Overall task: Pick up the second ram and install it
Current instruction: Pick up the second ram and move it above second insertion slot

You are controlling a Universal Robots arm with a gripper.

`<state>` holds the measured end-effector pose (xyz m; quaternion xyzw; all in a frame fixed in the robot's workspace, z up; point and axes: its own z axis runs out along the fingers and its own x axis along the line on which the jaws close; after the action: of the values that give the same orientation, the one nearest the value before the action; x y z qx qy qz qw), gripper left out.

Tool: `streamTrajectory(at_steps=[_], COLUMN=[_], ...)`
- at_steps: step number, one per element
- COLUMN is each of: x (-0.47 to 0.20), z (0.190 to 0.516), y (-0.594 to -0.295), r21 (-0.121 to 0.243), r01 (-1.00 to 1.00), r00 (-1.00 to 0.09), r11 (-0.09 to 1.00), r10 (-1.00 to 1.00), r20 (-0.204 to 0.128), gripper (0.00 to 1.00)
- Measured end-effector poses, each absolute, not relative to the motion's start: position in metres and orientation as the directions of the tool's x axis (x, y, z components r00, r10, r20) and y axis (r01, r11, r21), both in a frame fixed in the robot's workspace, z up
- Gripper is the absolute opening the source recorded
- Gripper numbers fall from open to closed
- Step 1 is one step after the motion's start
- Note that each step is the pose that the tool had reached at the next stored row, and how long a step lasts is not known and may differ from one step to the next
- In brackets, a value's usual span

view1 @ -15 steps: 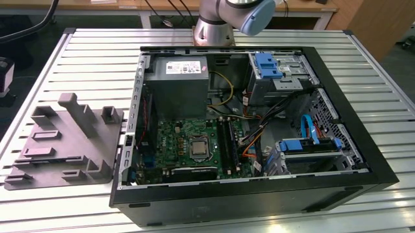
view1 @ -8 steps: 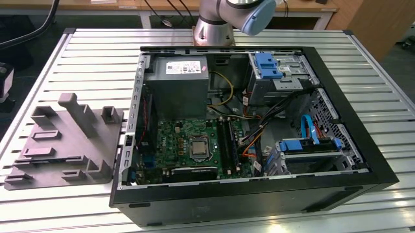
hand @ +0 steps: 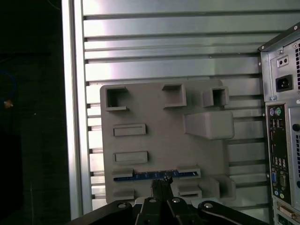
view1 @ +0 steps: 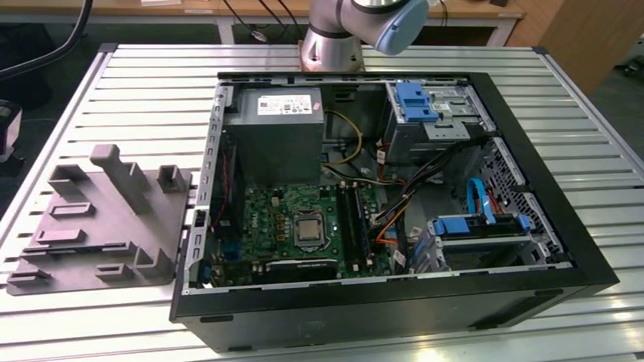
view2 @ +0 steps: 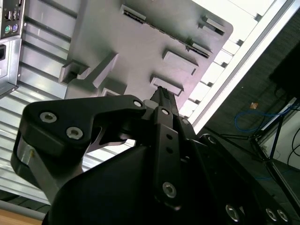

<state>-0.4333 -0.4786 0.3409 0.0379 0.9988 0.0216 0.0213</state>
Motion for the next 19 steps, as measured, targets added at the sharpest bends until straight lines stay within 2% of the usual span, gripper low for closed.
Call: streamTrajectory(at_steps=[10,19], x=[-0.4331,-0.4331], z=[0.3409,0.3402], y=[-0.4786,-0.4786], r21=[0.045,0.045], r01=[0.060,-0.096], r00=[-0.997,-0.995], r11=[0.997,0.994], r10=[0.062,-0.094], r20=[-0.041,-0.041], gripper=[0.10,0.10])
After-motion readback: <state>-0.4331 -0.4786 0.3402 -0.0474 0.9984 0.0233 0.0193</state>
